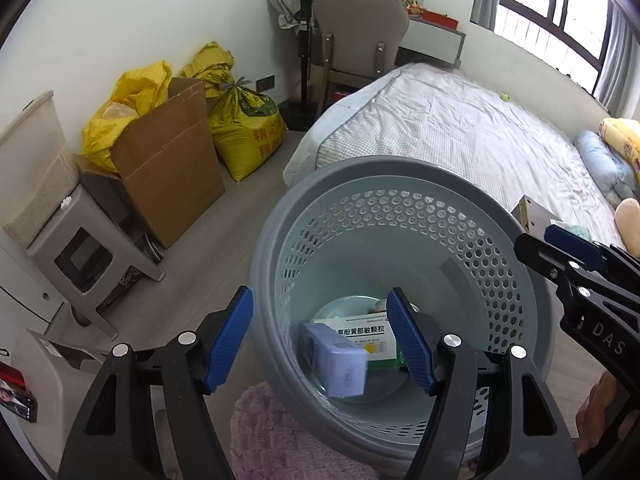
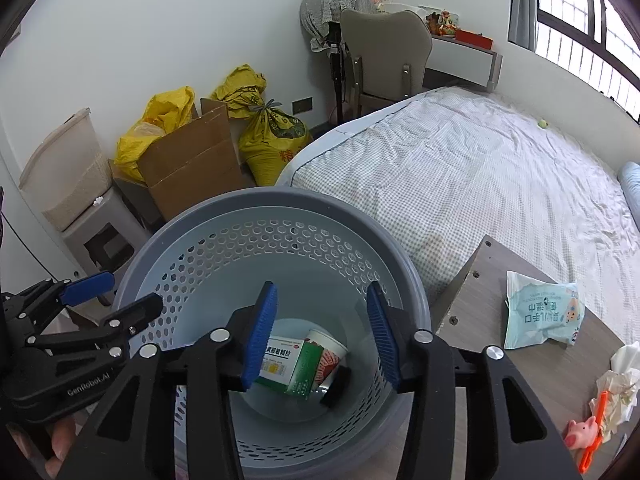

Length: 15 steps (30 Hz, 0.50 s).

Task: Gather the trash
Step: 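Open both grippers to drop the box and band into the basket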

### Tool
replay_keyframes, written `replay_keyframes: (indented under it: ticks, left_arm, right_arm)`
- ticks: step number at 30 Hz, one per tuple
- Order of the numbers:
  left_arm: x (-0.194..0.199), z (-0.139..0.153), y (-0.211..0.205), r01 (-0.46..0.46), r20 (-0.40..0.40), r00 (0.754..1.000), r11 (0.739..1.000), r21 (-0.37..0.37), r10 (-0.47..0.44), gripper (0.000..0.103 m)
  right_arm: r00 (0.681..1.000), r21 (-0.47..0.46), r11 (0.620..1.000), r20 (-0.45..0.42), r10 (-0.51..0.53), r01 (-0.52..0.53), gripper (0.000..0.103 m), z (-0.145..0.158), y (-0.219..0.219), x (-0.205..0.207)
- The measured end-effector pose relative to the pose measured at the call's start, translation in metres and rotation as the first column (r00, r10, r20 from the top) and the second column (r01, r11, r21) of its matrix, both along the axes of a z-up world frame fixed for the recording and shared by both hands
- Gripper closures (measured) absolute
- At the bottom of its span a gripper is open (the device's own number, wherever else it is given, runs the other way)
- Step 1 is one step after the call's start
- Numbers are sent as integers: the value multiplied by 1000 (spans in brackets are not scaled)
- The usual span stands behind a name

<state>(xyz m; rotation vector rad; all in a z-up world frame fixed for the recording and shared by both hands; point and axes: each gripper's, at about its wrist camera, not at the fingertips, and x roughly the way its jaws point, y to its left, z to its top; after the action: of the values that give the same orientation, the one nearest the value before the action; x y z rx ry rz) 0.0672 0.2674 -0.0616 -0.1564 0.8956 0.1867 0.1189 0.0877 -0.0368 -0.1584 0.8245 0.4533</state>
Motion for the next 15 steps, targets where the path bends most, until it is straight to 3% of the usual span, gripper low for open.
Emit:
replay_keyframes:
  ticks: [15]
  left_arm:
    - [-6, -6, 13, -14, 21, 1000, 999, -37, 15, 35]
  right_arm:
    - [999, -25, 999, -24, -37, 37, 55, -2, 3, 0]
